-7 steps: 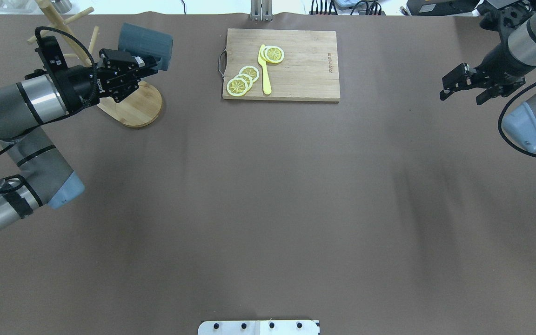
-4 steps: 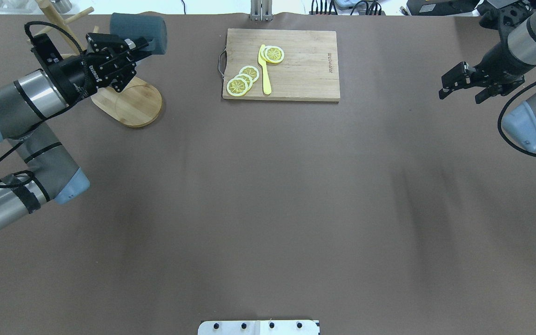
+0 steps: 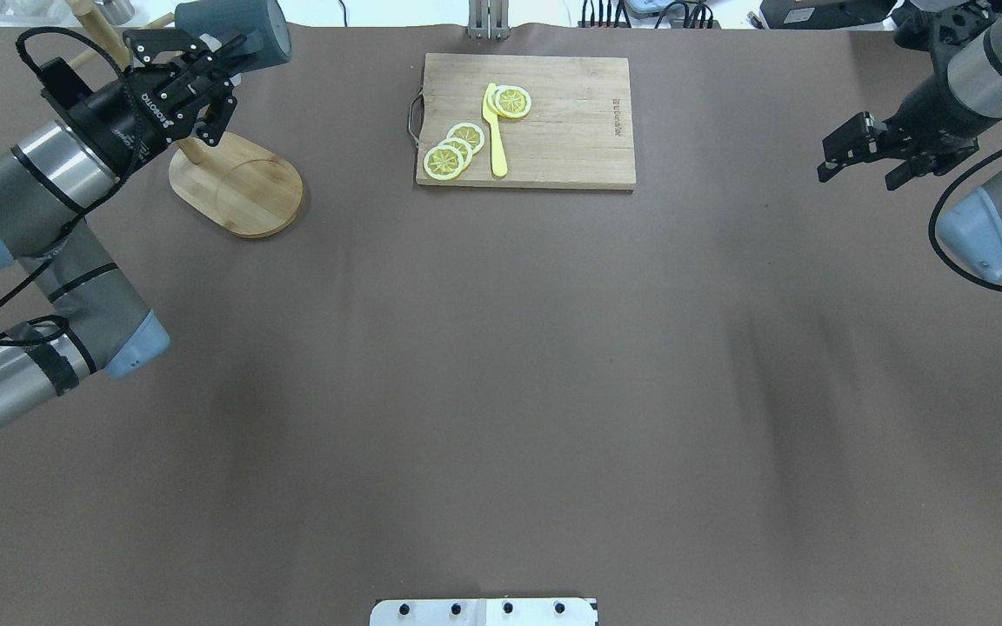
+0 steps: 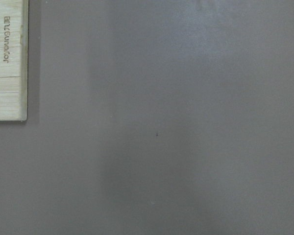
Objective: Hang cup on storage rack
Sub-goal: 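Hook the mug handle onto a mug tree peg with the left gripper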
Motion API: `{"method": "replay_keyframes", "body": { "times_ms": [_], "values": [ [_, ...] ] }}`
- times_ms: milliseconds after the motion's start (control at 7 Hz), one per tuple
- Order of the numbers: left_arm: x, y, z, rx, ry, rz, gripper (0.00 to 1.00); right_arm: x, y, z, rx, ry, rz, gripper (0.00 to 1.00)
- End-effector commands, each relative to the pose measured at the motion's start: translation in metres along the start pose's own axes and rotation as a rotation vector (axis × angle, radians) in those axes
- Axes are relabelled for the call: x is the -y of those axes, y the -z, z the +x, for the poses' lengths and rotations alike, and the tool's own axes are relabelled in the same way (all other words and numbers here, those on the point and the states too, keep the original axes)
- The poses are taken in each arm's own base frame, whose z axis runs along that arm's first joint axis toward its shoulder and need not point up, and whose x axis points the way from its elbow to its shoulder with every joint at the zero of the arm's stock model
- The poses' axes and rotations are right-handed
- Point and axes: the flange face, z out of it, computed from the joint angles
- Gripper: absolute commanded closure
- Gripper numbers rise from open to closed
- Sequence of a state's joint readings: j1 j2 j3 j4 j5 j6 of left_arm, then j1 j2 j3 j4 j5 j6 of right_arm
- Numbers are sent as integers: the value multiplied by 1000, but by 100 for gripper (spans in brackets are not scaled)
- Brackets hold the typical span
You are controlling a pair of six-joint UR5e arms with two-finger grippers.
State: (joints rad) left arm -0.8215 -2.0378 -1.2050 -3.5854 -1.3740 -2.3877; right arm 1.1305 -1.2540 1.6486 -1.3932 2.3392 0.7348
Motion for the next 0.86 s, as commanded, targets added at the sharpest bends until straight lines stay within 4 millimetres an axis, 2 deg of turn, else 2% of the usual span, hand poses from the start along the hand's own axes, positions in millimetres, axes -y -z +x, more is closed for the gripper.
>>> {"method": "replay_keyframes", "body": {
  "times_ms": [0,429,714],
  "values": [
    [17,2,2,-20,34,51,100,-1,1,-1,0,2,3,0],
    [29,13,7,-35,54,47,100,-1,2,-2,2,4,4,0],
    [44,31,-2,-17,65,66,100,-4,8,-6,7,12,13,0]
  ]
}}
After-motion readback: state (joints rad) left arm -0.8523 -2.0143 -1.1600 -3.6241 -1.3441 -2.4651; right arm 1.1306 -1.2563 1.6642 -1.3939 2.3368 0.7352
